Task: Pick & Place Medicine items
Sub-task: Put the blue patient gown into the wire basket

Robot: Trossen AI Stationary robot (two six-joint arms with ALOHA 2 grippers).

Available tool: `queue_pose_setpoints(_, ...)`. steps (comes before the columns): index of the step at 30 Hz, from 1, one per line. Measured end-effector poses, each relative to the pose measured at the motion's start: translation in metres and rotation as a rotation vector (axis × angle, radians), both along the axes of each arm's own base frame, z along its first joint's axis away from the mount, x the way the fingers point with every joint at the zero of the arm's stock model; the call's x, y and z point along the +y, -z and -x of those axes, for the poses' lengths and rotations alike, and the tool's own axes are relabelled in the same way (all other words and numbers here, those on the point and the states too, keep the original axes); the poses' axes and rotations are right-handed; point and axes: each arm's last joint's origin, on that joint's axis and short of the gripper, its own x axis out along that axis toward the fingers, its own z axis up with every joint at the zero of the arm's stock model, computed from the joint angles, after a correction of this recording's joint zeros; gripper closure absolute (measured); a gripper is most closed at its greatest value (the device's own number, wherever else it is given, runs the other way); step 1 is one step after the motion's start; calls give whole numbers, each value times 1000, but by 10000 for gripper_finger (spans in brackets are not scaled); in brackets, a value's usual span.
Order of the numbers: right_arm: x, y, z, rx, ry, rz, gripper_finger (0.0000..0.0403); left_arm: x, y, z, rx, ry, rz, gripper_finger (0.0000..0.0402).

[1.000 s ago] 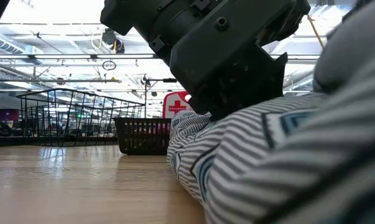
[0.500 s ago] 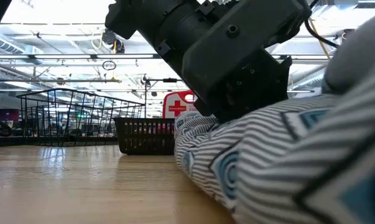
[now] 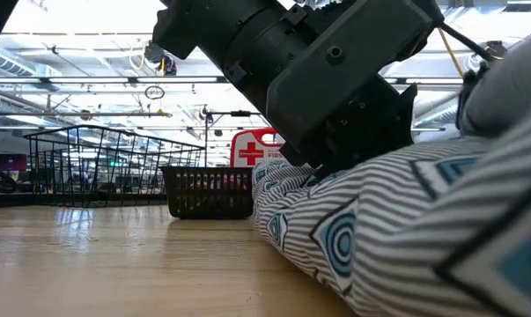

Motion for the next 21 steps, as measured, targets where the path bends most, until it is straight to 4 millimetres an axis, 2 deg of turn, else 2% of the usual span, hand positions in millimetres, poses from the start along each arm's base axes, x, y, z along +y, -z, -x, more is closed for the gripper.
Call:
queue_pose_setpoints(5, 2, 4, -15, -14, -19, 56, 149, 0, 0, 0, 0, 0, 0, 256)
queue_pose_setpoints(12, -5, 17, -16, 80, -46, 82, 149, 0, 0, 0, 1, 3, 4, 256)
queue_pose_setpoints(17, -8, 15, -14, 96, -89, 115, 149, 0, 0, 0, 2, 4, 5, 256)
queue_pose_setpoints(21, -4, 5, -16, 32, -170, 53, 149, 0, 0, 0, 2, 3, 5, 256)
